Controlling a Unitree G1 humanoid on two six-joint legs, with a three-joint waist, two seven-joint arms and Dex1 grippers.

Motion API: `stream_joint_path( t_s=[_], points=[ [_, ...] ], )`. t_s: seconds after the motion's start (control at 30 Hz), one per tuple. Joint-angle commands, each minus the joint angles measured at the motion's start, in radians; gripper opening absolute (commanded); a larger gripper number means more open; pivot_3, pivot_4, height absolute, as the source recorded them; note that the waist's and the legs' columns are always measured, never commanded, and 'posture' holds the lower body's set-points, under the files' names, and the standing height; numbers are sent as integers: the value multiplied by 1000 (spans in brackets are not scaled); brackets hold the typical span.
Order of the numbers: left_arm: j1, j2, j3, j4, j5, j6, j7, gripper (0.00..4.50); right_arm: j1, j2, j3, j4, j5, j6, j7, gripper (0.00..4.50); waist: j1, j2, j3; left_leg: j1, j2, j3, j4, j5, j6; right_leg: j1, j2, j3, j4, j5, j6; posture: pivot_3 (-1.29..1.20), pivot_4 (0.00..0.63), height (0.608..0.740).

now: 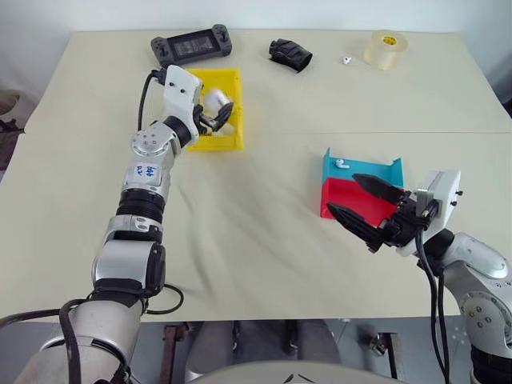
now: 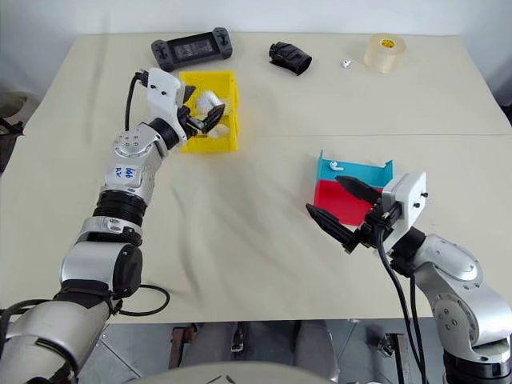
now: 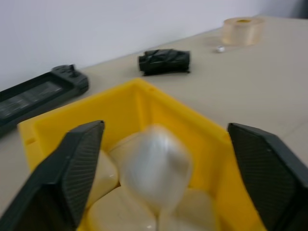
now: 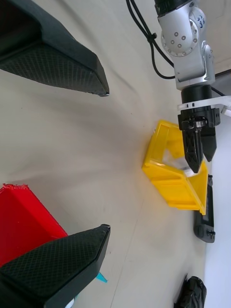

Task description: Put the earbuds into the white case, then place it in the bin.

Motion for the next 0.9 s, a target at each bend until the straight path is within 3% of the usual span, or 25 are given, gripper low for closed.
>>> stream_joint_path(
  t_s=[0.03, 0.23, 0.4, 0.63, 0.9],
  points=[
    [66, 26, 11, -192, -50, 13, -72, 4453, 1, 3, -1, -26, 4, -26, 1, 4500, -2, 0, 0, 0, 0, 0, 0, 0, 0, 0, 0, 0, 0, 0, 0, 0, 150, 740],
    [375, 152, -12, -672, -243, 241, -359, 4453, 6, -22, -15, 7, 2, -34, 41, 4500, -14, 0, 0, 1, 6, 0, -1, 0, 0, 0, 1, 0, 2, 0, 0, 0, 150, 740],
    [659, 290, 50, -860, -349, 214, -564, 4453, 5, -50, -24, 53, -14, -53, 93, 4500, -14, 0, 0, 3, 7, 1, 0, 0, 0, 1, 0, 2, 1, 0, -1, 0, 150, 740],
    [900, 357, 192, -956, -339, 175, -509, 4453, 3, -88, -50, 119, -60, -126, 168, 4500, 0, 0, 0, 3, 6, -2, 0, -1, 0, 1, -1, 3, 0, 0, -1, 0, 150, 740],
    [963, 350, 236, -1011, -344, 231, -392, 4453, 8, -113, -54, 211, -103, -179, 233, 4500, -2, 0, 0, 3, 7, -5, 0, -1, 1, 1, -1, 3, 1, 0, -1, 0, 150, 740]
  ],
)
